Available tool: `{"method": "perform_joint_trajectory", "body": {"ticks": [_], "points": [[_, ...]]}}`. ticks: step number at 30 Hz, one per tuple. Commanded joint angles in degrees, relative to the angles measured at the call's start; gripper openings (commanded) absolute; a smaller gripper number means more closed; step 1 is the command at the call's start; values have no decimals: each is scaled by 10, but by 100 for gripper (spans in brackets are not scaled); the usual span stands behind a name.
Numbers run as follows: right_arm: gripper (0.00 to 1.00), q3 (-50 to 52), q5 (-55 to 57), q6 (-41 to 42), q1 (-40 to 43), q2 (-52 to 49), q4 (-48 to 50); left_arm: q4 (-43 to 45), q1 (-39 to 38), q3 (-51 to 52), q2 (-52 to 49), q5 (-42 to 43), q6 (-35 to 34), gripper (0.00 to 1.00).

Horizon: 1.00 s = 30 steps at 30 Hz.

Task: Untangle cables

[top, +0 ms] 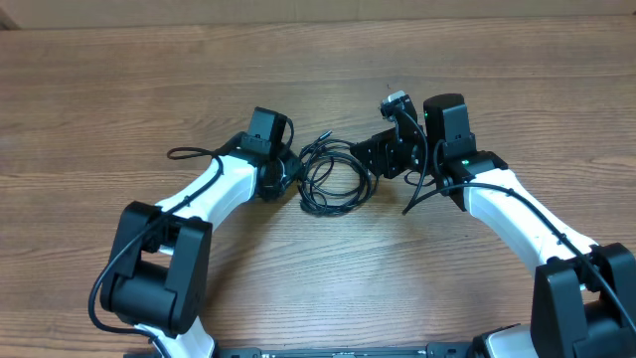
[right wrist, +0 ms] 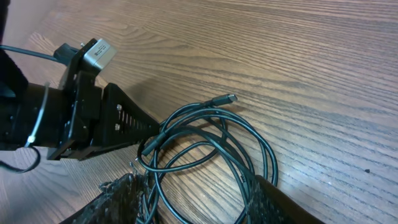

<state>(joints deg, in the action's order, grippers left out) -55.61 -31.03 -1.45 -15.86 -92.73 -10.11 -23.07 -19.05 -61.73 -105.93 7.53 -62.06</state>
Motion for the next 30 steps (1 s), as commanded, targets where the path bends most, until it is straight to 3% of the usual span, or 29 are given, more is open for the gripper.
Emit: {"method": "perform_joint_trajectory", "body": {"ticks": [1, 6, 8, 14, 17, 19, 21, 30], "points": [[56, -7, 5, 2, -3, 14, 1, 2, -2, 5, -24, 10, -15, 40], [56, -7, 5, 2, -3, 14, 2, 7, -2, 5, -28, 25, -18, 35], [56, -7, 5, 2, -3, 14, 1, 7, -2, 5, -28, 26, -18, 41], [56, -7, 5, 2, -3, 14, 2, 7, -6, 5, -28, 31, -19, 45], [56, -7, 5, 2, -3, 14, 2, 7, -12, 5, -28, 40, -18, 32], [56, -7, 5, 2, -3, 14, 3, 7, -16, 5, -28, 42, -18, 15], [56, -7, 5, 2, -3, 14, 5, 7, -20, 5, -28, 41, -18, 4], [56, -7, 3, 2, -3, 14, 5, 10, -24, 5, -28, 39, -18, 4]]}}
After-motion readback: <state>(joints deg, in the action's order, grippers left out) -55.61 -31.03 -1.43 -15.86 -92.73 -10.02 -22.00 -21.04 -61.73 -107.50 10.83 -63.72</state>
